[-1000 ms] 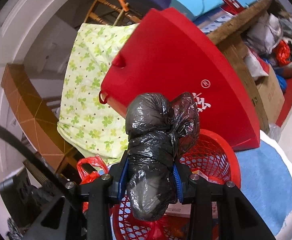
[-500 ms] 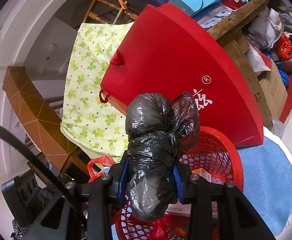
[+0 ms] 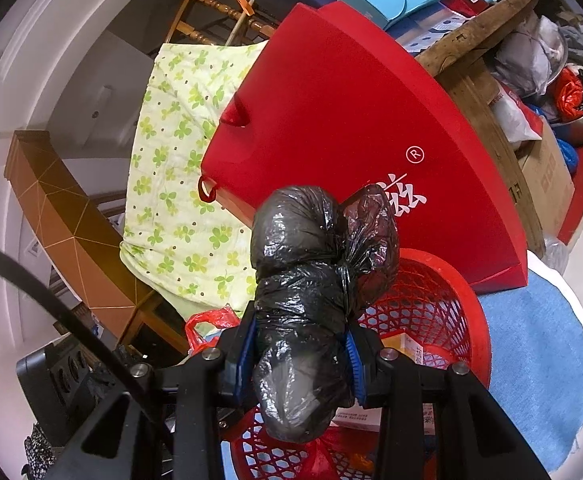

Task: Collect trash
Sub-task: 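Open both tools to drop the red and black bags into the basket, then move both tools back toward the blue box and white wrapper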

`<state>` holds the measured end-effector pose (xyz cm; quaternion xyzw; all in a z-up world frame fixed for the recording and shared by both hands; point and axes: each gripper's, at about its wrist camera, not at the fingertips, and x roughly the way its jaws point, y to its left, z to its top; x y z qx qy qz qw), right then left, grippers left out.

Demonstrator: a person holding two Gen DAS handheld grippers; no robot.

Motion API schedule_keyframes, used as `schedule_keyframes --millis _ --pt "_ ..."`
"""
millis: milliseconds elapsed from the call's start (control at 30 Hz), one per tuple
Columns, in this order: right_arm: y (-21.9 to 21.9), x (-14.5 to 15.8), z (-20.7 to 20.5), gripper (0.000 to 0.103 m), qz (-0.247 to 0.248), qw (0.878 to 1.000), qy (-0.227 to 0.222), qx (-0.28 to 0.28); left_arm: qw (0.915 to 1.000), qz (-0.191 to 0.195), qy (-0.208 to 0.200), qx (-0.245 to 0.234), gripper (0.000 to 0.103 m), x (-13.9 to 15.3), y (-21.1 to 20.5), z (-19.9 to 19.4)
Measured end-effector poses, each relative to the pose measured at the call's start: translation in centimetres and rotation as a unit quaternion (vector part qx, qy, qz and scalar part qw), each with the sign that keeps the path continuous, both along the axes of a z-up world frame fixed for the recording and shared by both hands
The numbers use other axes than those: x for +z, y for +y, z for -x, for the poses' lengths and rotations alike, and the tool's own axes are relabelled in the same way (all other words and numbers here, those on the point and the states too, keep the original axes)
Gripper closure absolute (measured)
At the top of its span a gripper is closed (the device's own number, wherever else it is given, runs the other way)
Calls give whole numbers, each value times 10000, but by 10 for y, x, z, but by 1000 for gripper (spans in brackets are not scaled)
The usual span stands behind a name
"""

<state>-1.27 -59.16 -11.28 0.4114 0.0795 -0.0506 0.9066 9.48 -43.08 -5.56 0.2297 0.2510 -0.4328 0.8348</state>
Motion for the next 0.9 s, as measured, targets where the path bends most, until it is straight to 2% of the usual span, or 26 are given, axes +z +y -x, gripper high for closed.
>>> schedule_keyframes --millis 233,300,367,433,667,733,900 --pt "0 0 -5 59 -58 10000 46 -45 10000 31 42 -23 51 1 2 -7" --pt "1 1 -6 53 -25 9999 92 -71 9998 105 160 -40 51 0 3 -10" --pt "2 2 -5 43 -12 9998 116 -135 9995 136 271 -93 45 0 4 -11" --pt "0 2 -3 36 -41 9997 101 -198 9996 150 237 -57 30 0 4 -10" --pt "1 2 1 35 -7 9998 37 -190 9992 329 244 44 29 2 20 -4" --pt "4 3 1 35 85 9998 25 -169 9988 432 223 111 25 3 32 -2" --pt "16 12 1 36 320 9994 -115 -105 9965 570 233 566 24 -3 78 -6"
